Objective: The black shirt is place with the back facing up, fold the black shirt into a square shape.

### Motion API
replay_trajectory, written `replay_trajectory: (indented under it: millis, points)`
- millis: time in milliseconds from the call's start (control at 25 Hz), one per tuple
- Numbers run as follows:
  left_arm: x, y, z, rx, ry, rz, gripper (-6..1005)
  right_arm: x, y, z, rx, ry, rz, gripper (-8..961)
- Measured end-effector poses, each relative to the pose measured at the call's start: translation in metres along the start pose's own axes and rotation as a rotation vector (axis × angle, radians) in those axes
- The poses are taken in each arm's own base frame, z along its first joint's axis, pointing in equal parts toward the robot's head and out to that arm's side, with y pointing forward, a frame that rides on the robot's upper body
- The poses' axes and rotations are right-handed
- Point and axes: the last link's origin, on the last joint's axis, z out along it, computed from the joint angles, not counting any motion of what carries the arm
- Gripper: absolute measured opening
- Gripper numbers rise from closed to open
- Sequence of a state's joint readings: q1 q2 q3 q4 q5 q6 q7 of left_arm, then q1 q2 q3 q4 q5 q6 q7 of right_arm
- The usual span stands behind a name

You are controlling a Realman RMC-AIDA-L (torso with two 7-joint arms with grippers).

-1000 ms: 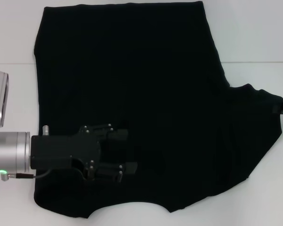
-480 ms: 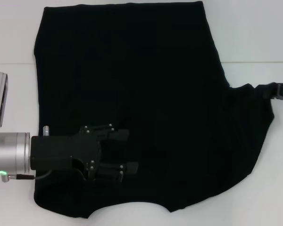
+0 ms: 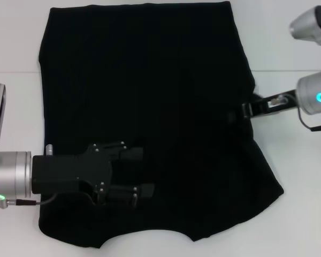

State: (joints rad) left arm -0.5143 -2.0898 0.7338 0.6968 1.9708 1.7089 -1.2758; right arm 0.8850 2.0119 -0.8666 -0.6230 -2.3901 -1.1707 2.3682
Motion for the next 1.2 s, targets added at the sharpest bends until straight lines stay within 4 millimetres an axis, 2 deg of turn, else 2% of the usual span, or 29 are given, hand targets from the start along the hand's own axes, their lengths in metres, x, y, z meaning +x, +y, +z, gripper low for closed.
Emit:
replay_trajectory:
  millis: [80,360,560,960,1200]
  points:
    - [0.000,-0.001,-0.001,0.005,0.001,0.000,863,-0.004,0.006,0.003,-0.003,0.007,-0.013,21]
    - [0.001,-0.003,-0.003,0.019,-0.001,0.002,861,-0.010,0.023,0.010,-0.037,0.035,-0.049,157]
    - [0.001,-0.005,-0.003,0.024,-0.003,0.003,858,-0.014,0.021,0.009,0.001,0.046,-0.026,277]
    - [-0.002,-0.006,-0.002,0.039,-0.012,-0.002,859,0.002,-0.035,-0.015,0.127,-0.064,0.180,707]
    - [-0.001,-0.006,-0.002,0.036,-0.014,0.004,859,0.023,-0.059,-0.027,0.165,-0.078,0.282,801]
